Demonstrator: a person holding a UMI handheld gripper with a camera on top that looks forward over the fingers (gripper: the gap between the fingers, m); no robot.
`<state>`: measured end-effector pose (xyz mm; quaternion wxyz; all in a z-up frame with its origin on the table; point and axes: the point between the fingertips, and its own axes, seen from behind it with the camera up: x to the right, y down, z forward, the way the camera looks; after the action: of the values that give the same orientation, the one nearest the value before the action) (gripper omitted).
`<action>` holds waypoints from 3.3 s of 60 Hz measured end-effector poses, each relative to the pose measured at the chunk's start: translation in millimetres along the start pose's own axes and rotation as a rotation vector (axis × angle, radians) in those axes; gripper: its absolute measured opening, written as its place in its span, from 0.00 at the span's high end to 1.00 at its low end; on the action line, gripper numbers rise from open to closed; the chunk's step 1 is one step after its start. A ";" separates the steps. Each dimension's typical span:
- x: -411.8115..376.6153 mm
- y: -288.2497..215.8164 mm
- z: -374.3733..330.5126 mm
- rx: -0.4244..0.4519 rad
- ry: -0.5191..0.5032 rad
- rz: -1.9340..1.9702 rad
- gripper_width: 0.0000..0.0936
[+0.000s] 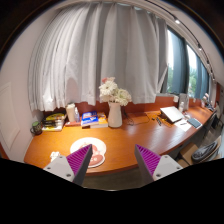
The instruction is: Arrange mouse
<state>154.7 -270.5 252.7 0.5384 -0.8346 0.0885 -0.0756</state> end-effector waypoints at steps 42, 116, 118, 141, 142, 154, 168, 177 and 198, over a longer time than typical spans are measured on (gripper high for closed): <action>-294.2 226.1 92.6 -0.365 -0.364 -0.128 0.08; -313.3 20.6 186.5 -0.224 -0.382 -0.220 0.59; -302.2 1.0 184.3 -0.194 -0.383 -0.213 0.59; -148.8 -27.3 249.9 -0.171 -0.232 -0.121 0.59; -147.0 -18.4 255.2 -0.189 -0.228 -0.122 0.59; -159.7 78.7 299.9 -0.350 -0.265 -0.117 0.59; -162.2 139.1 317.1 -0.428 -0.257 -0.114 0.57; -158.2 145.1 316.2 -0.419 -0.250 -0.115 0.49; -173.8 137.5 302.8 -0.434 -0.252 -0.123 0.07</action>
<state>43.5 -18.2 -1.9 0.3479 -0.9373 -0.0161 0.0170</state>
